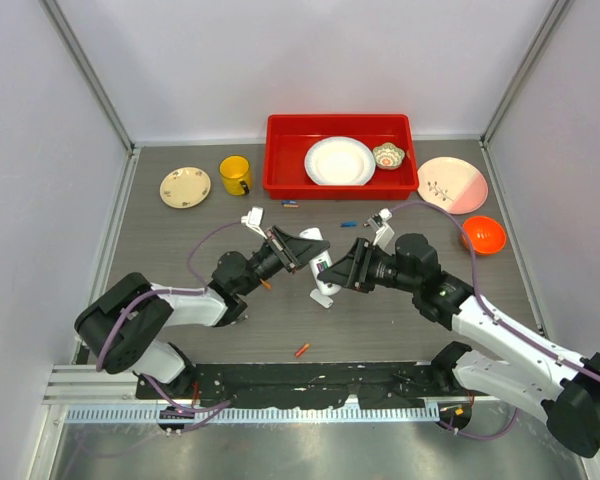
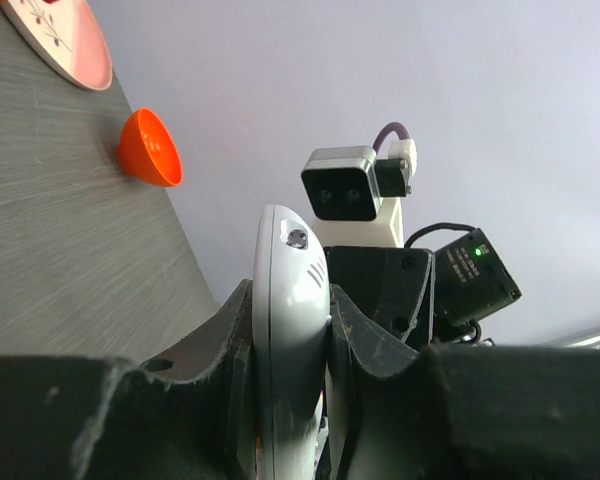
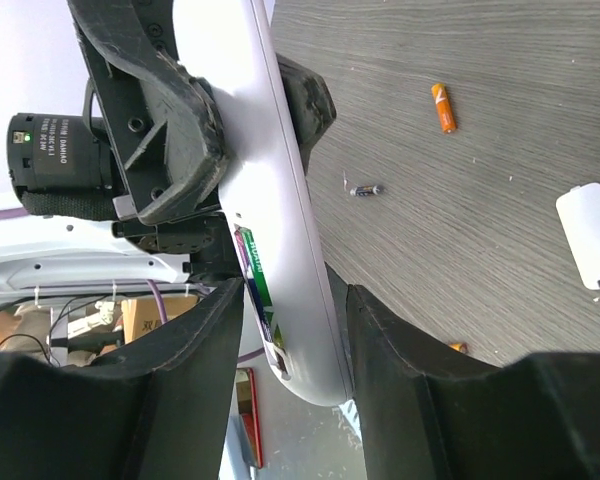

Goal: Load the batteries into the remote control

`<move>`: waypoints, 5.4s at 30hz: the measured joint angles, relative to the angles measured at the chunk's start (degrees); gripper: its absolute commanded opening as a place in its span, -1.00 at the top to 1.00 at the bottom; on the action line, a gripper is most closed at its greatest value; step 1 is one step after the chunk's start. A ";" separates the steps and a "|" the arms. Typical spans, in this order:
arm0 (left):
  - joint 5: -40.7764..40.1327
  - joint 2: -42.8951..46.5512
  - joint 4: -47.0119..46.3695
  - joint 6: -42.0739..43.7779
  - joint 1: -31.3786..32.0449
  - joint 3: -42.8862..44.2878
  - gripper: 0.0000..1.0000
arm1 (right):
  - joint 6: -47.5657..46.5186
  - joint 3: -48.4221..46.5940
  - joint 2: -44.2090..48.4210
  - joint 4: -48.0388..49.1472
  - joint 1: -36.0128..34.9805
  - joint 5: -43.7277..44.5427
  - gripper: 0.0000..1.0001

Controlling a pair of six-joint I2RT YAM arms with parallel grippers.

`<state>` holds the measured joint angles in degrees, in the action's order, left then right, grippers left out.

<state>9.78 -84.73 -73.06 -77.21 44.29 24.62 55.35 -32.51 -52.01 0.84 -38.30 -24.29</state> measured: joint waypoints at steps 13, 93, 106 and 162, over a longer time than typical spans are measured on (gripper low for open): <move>7.08 -2.29 -0.57 -5.31 -2.89 2.16 1.00 | -4.74 -4.11 1.25 -4.66 2.05 -2.16 -0.03; 19.82 26.16 4.46 -4.35 -18.16 -17.53 1.00 | -42.84 -23.93 -39.36 -27.50 -14.47 31.89 -0.30; 20.35 26.23 4.48 -3.58 -18.18 -17.70 1.00 | -45.16 -24.26 -43.65 -28.79 -14.47 28.15 -0.19; -2.38 1.46 -0.37 1.38 -4.39 -7.72 1.00 | -26.18 -30.49 -10.78 -54.55 -12.72 32.61 0.99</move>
<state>7.40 -83.26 -73.43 -75.83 39.90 16.91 29.17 -63.00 -62.78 -53.71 -51.03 8.32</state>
